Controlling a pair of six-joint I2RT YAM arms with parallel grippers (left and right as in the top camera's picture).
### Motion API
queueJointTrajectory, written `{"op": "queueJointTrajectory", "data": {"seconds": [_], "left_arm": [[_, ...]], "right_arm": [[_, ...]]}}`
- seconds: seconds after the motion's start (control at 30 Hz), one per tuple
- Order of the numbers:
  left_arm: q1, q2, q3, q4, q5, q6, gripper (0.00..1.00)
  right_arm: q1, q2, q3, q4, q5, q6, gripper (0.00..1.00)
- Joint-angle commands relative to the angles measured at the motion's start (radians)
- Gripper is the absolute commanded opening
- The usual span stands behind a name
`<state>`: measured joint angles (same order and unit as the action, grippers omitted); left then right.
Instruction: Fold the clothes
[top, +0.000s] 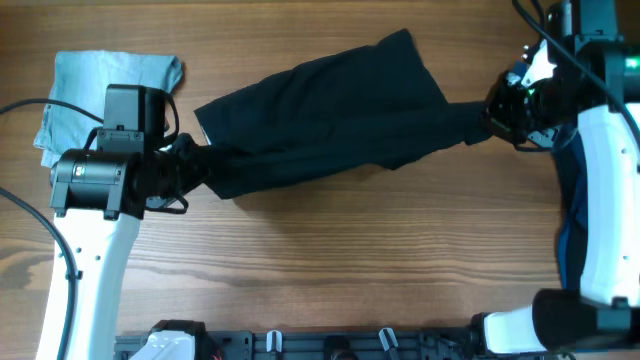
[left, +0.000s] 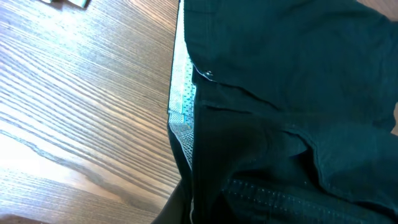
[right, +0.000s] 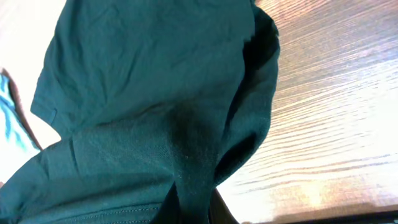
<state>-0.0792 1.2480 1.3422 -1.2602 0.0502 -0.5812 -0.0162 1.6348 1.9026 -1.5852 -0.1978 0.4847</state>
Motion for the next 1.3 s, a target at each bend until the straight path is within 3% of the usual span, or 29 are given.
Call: {"op": "queueJointTrajectory", "data": {"seconds": [0.0,0.33,0.6,1.07,1.27], "left_arm": [[0.032,-0.014,0.017,0.001,-0.154,-0.037,0.04],[0.111,0.111,0.017,0.108,-0.160,-0.056,0.04],[0.202,0.174,0.017,0.106,-0.182,-0.056,0.04],[0.209,0.302,0.017,0.274,-0.184,-0.055,0.04],[0.209,0.397,0.017,0.320,-0.274,-0.056,0.04]], "right_arm": [[-0.029,0.071,0.018,0.039,0.153,-0.002,0.04],[-0.029,0.239,0.018,0.068,0.153,0.013,0.04],[-0.029,0.237,0.018,0.046,0.164,0.005,0.04],[-0.020,0.318,0.018,0.208,0.144,0.015,0.04],[0.028,0.423,0.018,0.383,0.138,0.015,0.04]]}}
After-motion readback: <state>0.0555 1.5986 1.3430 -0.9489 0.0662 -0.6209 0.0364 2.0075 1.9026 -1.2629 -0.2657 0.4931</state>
